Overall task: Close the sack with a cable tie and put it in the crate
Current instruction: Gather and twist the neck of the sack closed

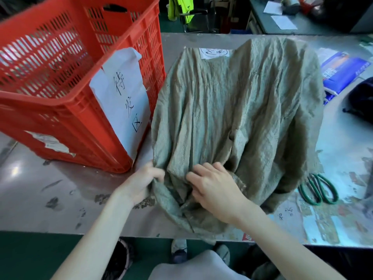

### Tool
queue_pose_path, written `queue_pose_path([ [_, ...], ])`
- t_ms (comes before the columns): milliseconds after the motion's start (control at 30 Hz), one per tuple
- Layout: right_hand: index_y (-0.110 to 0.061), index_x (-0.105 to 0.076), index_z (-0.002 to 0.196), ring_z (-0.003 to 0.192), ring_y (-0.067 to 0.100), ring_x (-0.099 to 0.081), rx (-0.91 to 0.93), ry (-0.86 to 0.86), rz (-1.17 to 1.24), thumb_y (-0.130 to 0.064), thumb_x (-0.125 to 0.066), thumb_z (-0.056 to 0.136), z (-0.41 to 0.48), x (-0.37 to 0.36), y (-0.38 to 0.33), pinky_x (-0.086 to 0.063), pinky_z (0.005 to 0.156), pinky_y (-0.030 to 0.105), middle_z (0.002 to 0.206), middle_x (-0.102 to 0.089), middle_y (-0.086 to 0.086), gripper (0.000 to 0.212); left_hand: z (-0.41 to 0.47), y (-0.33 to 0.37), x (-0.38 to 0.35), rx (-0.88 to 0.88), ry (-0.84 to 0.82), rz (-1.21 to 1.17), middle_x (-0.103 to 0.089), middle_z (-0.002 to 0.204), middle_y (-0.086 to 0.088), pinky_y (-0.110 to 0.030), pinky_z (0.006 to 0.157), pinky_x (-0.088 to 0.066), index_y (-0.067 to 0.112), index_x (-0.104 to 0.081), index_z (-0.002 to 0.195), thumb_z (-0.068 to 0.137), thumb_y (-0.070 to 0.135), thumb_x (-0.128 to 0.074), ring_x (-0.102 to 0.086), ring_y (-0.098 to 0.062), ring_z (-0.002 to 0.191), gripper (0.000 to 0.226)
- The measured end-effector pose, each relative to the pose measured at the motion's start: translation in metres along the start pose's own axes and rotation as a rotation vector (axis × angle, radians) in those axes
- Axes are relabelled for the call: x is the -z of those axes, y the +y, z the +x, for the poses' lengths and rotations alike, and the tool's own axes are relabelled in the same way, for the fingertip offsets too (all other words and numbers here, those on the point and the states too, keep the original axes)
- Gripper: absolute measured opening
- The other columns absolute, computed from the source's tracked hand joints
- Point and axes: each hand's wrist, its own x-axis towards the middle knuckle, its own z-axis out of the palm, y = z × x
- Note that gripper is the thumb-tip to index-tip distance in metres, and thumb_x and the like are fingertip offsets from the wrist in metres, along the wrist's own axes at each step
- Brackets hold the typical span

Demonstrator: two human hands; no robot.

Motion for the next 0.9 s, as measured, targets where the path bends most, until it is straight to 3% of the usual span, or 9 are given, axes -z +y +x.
queue_pose_path([
  [100,-0.019,-0.055,0.078,0.068,0.022,-0.055,0.109,0.057,0.071,-0.019,-0.044,0.075,0.0,0.0,-0.017,-0.039,0.059,0.032,0.085,-0.058,0.0,0.012,-0.004,0.008,-0.019,0.019,-0.096,-0.155,-0.064,0.118,-0.024,-0.048,0.105,-0.041,0.004,-0.072,0.107,0.063,0.021,-0.058,-0.062,-0.036,0.107,0.05],
  [233,-0.017,-0.058,0.09,0.076,0.023,-0.06,0.238,-0.076,0.184,-0.014,-0.054,0.074,-0.006,-0.022,-0.036,-0.039,0.063,0.033,0.11,-0.063,0.002,0.017,0.008,0.016,-0.033,0.004,-0.132,-0.216,-0.07,0.114,-0.019,-0.044,0.097,-0.048,0.005,-0.063,0.123,0.081,0.046,-0.054,-0.068,-0.029,0.104,0.059],
  [333,-0.012,-0.054,0.103,0.085,0.028,-0.061,0.244,-0.197,0.189,-0.016,-0.055,0.076,-0.012,-0.041,-0.045,-0.042,0.069,0.036,0.123,-0.059,0.007,0.027,0.015,0.018,-0.04,-0.02,-0.119,0.041,-0.074,0.104,-0.013,-0.04,0.088,-0.056,0.005,-0.06,0.124,0.079,0.028,-0.067,-0.072,-0.025,0.094,0.051],
  [400,-0.009,-0.053,0.107,0.09,0.032,-0.06,0.2,-0.208,0.271,-0.014,-0.053,0.08,-0.011,-0.038,-0.042,-0.047,0.072,0.04,0.118,-0.059,0.011,0.028,0.019,0.019,-0.041,-0.045,-0.018,0.218,-0.073,0.108,-0.015,-0.045,0.091,-0.054,0.006,-0.056,0.126,0.079,0.012,-0.072,-0.07,-0.029,0.098,0.049],
  [567,-0.006,-0.059,0.102,0.09,0.027,-0.057,0.002,0.194,0.414,-0.006,-0.054,0.084,-0.018,-0.009,-0.02,-0.05,0.069,0.036,0.103,-0.06,0.01,0.019,0.034,0.021,-0.034,-0.088,0.081,0.323,-0.068,0.112,-0.022,-0.051,0.089,-0.053,0.003,-0.057,0.119,0.054,0.012,-0.068,-0.067,-0.038,0.1,0.066],
  [633,-0.005,-0.058,0.106,0.098,0.031,-0.054,-0.142,0.339,0.33,-0.007,-0.058,0.078,-0.023,-0.002,-0.008,-0.048,0.078,0.04,0.11,-0.057,0.014,0.028,0.031,0.026,-0.038,-0.106,0.11,0.322,-0.066,0.104,-0.021,-0.055,0.09,-0.051,0.004,-0.057,0.111,0.065,0.0,-0.06,-0.065,-0.043,0.099,0.045],
  [733,-0.017,-0.038,0.134,0.13,0.034,-0.029,-0.388,0.188,0.196,-0.029,-0.066,0.067,-0.033,-0.004,0.012,-0.031,0.102,0.05,0.142,-0.035,0.014,0.073,0.026,0.032,-0.047,-0.102,0.132,0.293,-0.065,0.098,-0.019,-0.05,0.088,-0.052,0.007,-0.058,0.103,0.083,-0.017,-0.042,-0.064,-0.036,0.091,0.035],
  [800,-0.022,-0.023,0.143,0.135,0.03,-0.025,-0.409,0.028,0.166,-0.043,-0.069,0.064,-0.039,-0.012,0.022,-0.024,0.105,0.05,0.147,-0.03,0.009,0.093,0.03,0.032,-0.051,-0.097,0.165,0.289,-0.064,0.094,-0.017,-0.046,0.085,-0.053,0.008,-0.06,0.096,0.086,-0.015,-0.041,-0.063,-0.033,0.084,0.032],
  [900,-0.019,-0.05,0.123,0.106,0.027,-0.055,-0.321,0.0,0.088,-0.039,-0.075,0.062,-0.042,-0.023,0.027,-0.026,0.091,0.041,0.11,-0.057,0.002,0.069,0.029,0.03,-0.058,-0.057,0.171,0.27,-0.063,0.084,-0.015,-0.039,0.075,-0.054,0.008,-0.062,0.089,0.086,-0.006,-0.042,-0.062,-0.029,0.075,0.024],
])
